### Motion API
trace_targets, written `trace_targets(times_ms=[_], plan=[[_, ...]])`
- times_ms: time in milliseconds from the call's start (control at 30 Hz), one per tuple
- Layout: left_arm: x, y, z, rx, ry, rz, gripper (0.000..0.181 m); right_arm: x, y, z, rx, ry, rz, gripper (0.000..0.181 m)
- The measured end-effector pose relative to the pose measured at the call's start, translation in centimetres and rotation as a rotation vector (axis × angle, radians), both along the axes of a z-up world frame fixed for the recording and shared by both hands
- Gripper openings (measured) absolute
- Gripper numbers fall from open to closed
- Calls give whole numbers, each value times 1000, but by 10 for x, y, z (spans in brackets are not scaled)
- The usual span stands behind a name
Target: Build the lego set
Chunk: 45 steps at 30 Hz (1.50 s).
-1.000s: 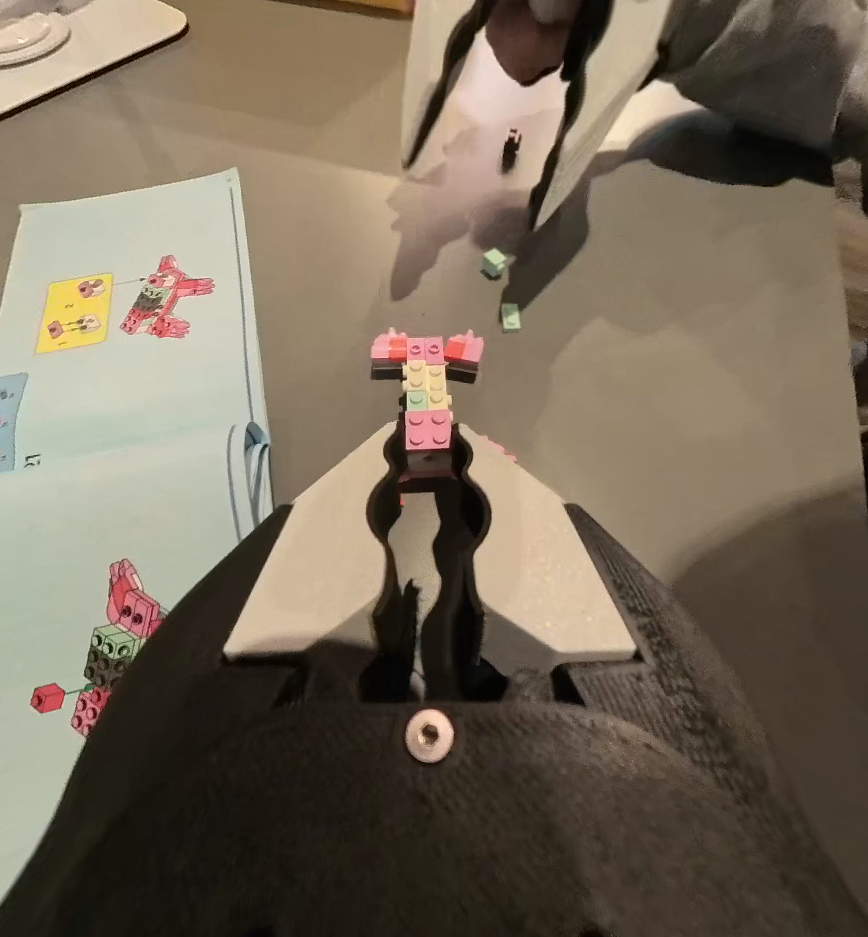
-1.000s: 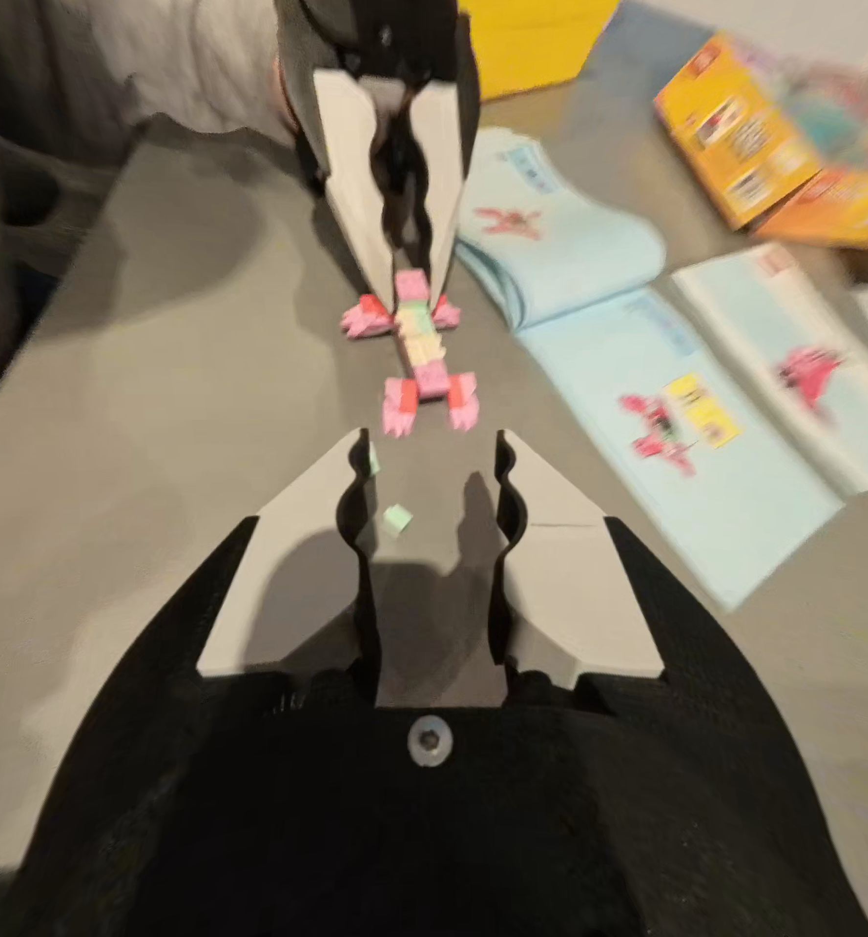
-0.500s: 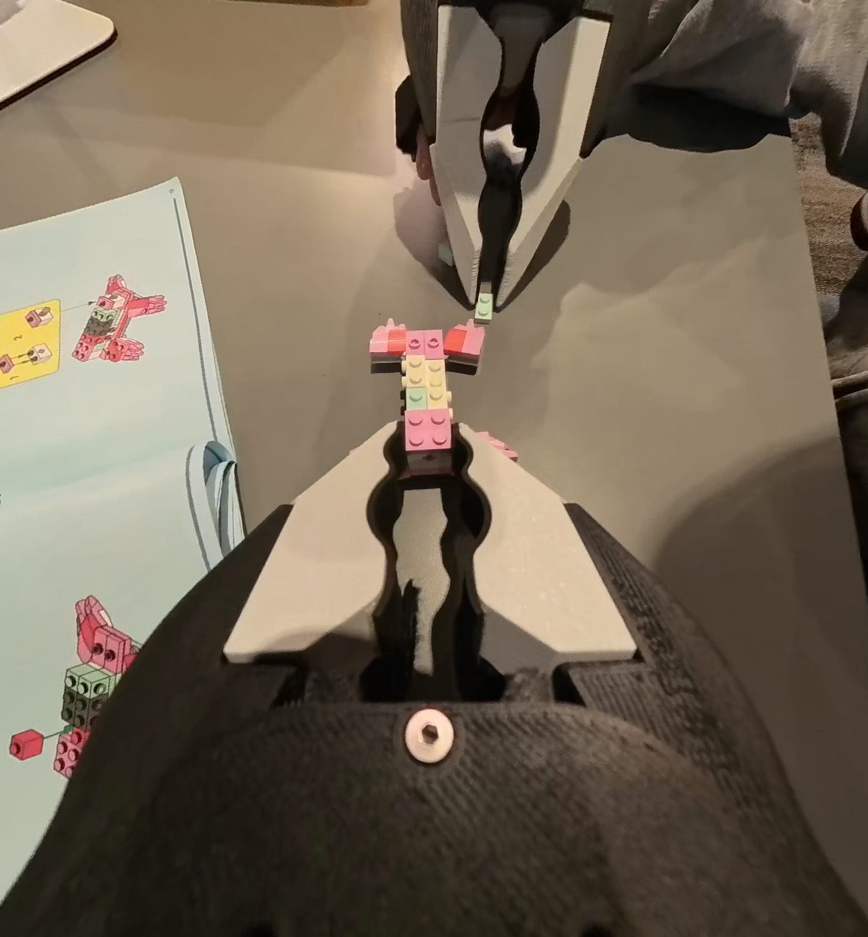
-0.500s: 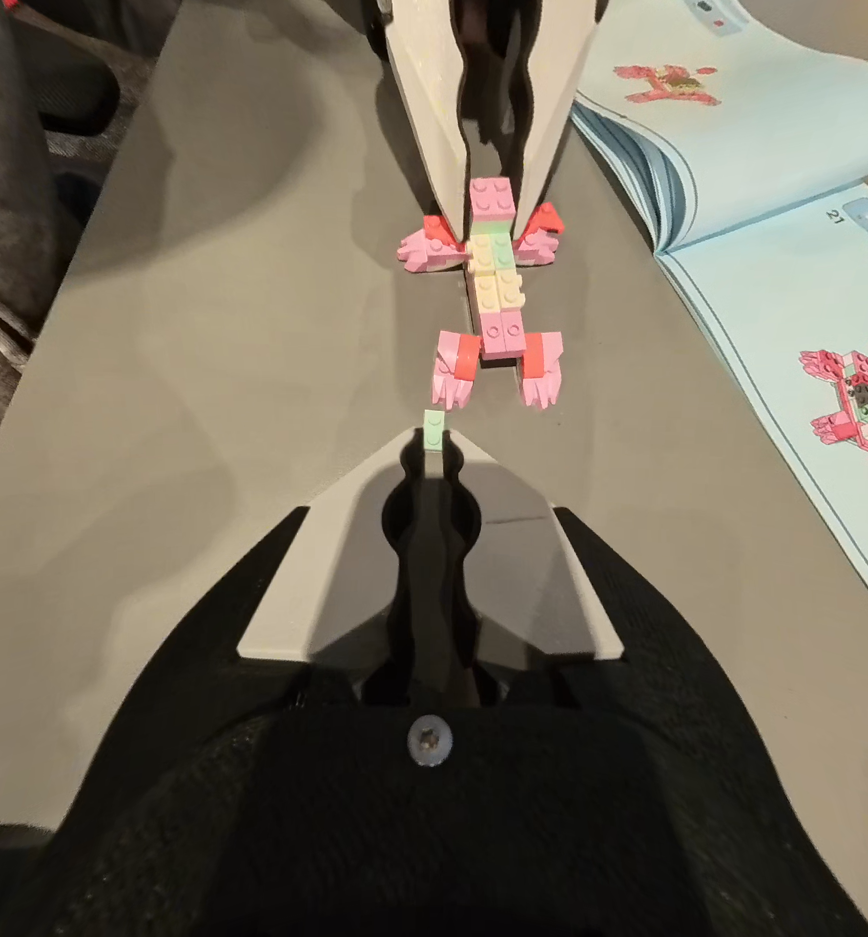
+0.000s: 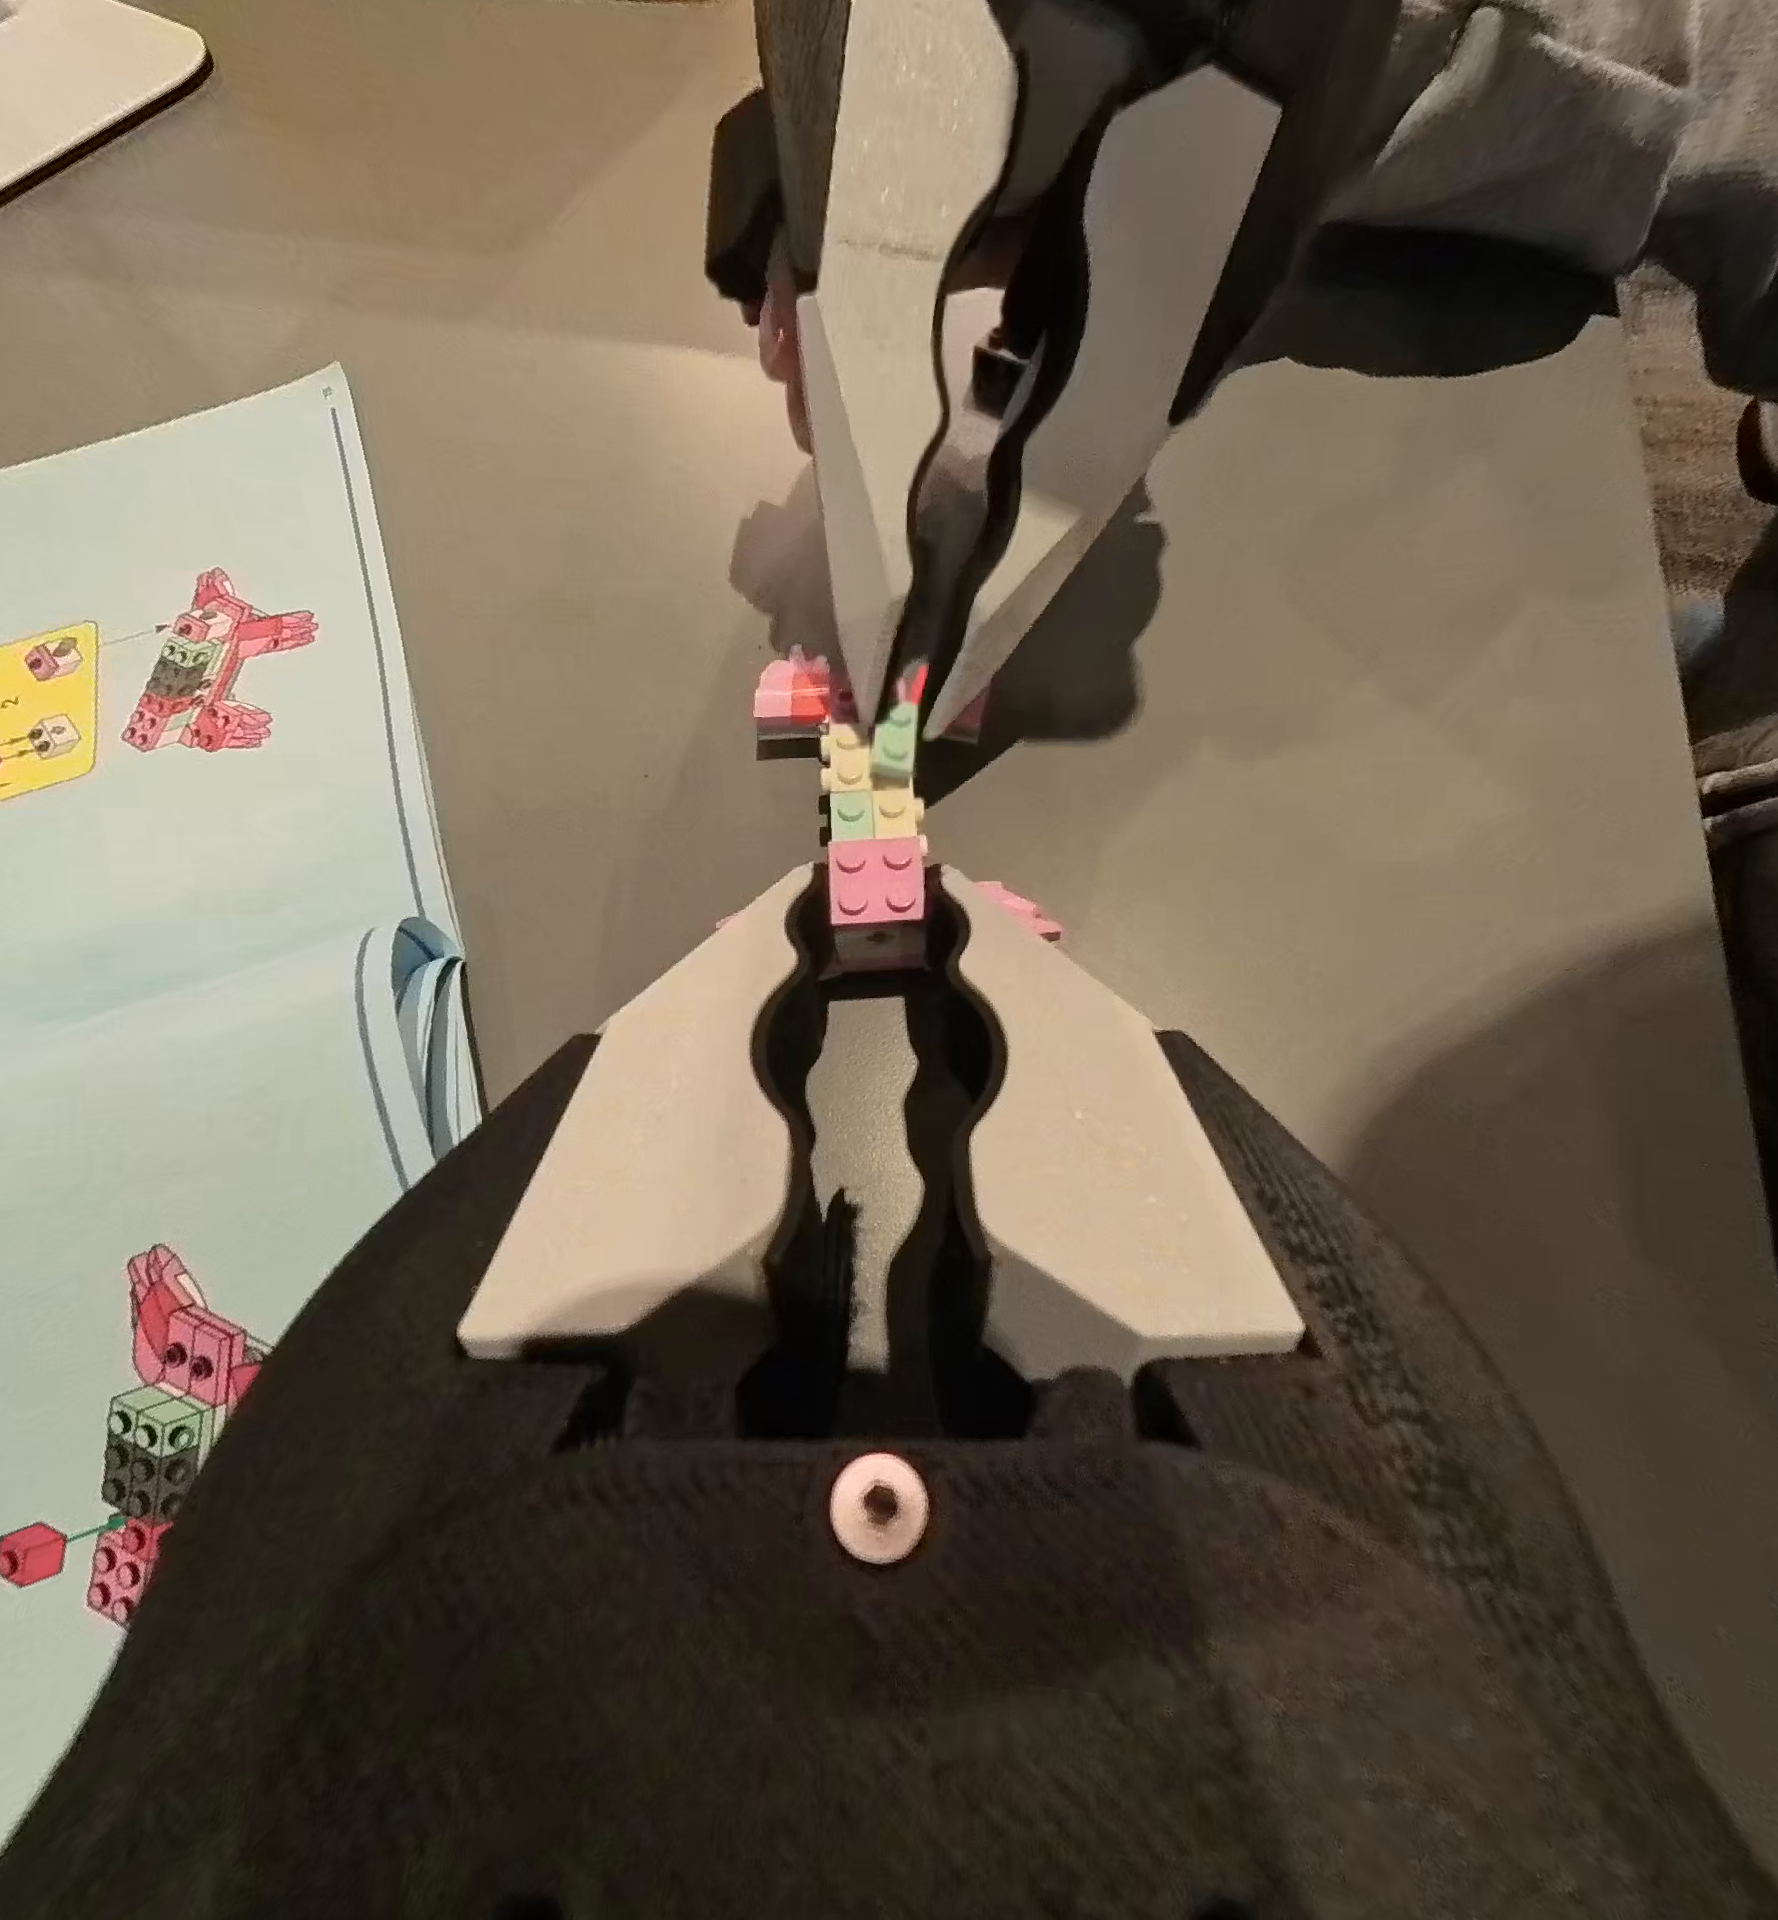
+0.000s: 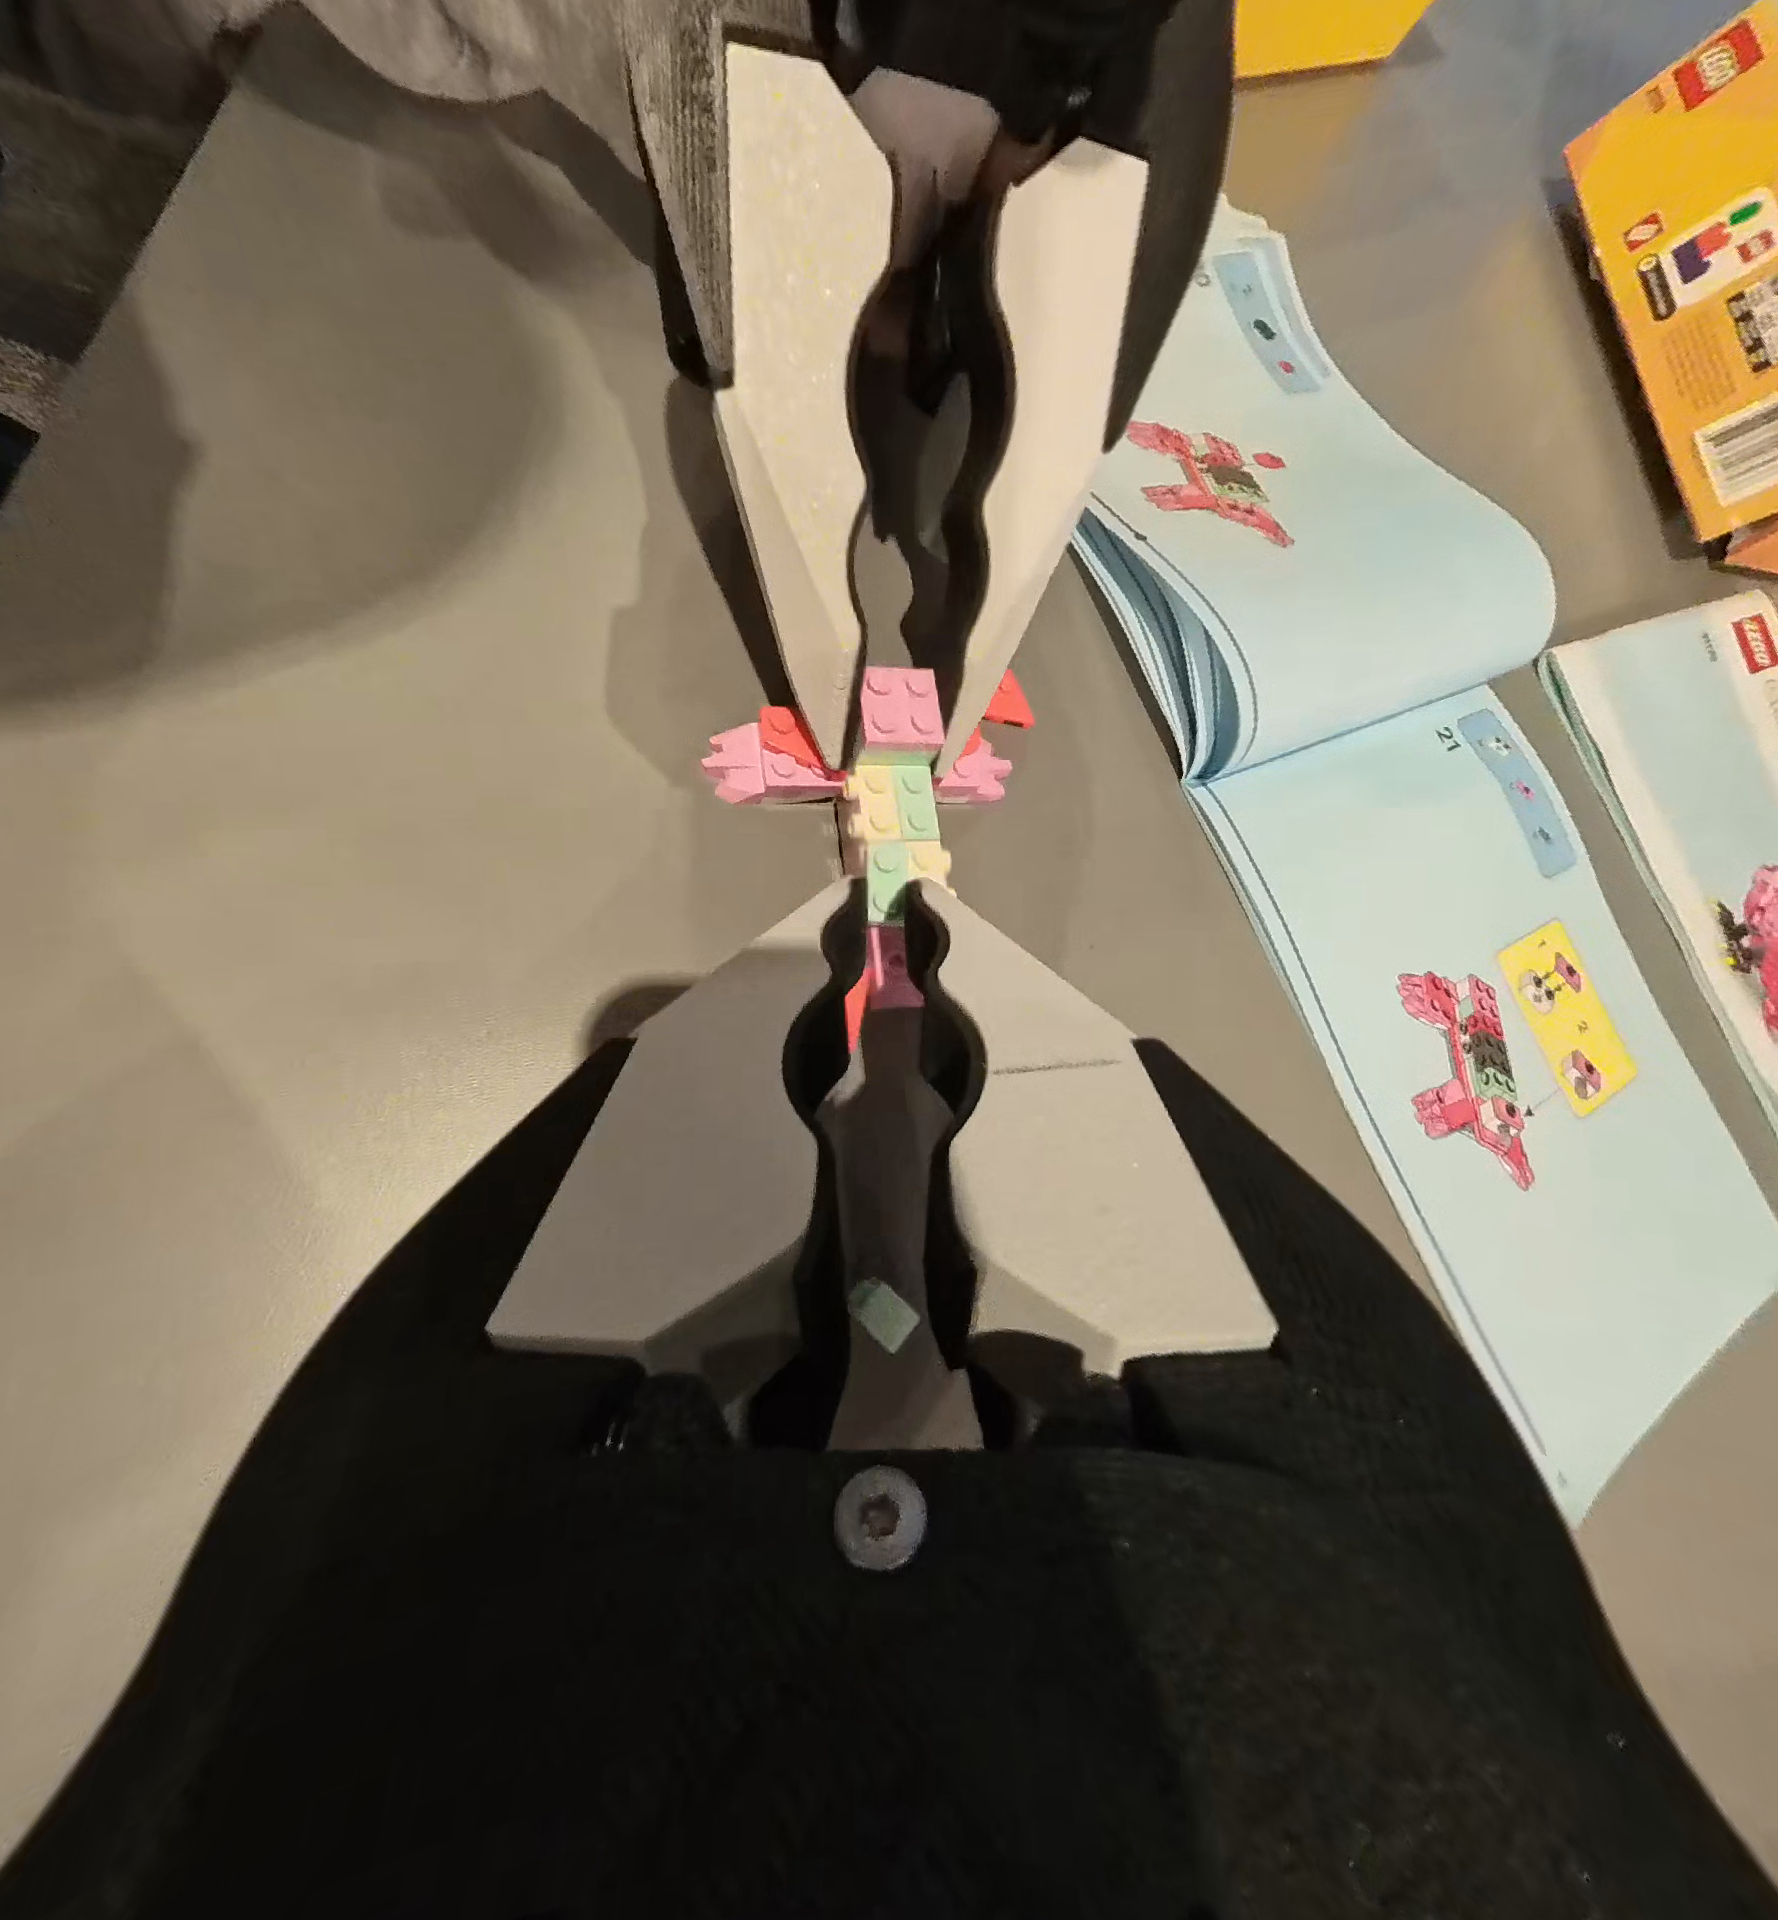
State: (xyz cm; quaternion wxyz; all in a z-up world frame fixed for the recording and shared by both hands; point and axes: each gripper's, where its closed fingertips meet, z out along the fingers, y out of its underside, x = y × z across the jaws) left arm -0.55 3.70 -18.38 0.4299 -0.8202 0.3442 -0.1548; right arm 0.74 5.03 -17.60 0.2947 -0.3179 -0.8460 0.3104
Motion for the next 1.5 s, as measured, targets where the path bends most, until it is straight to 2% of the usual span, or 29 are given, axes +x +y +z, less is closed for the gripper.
trace_targets(times_ms=[233,500,800,1333,1500], plan=[[0,0,0,-3,-1,3,16,-1,-1,-2,48,6,16,5],[1,0,0,-5,-3,-1,16,-4,2,1,85,42,-4,13],[1,0,0,-7,-5,0,16,-1,2,1,122,56,10,6],[1,0,0,-9,-8,-1,16,-1,-3,-2,80,25,19,5],[2,-1,0,-15,-13,-7,16,0,-4,-2,110,45,67,4]])
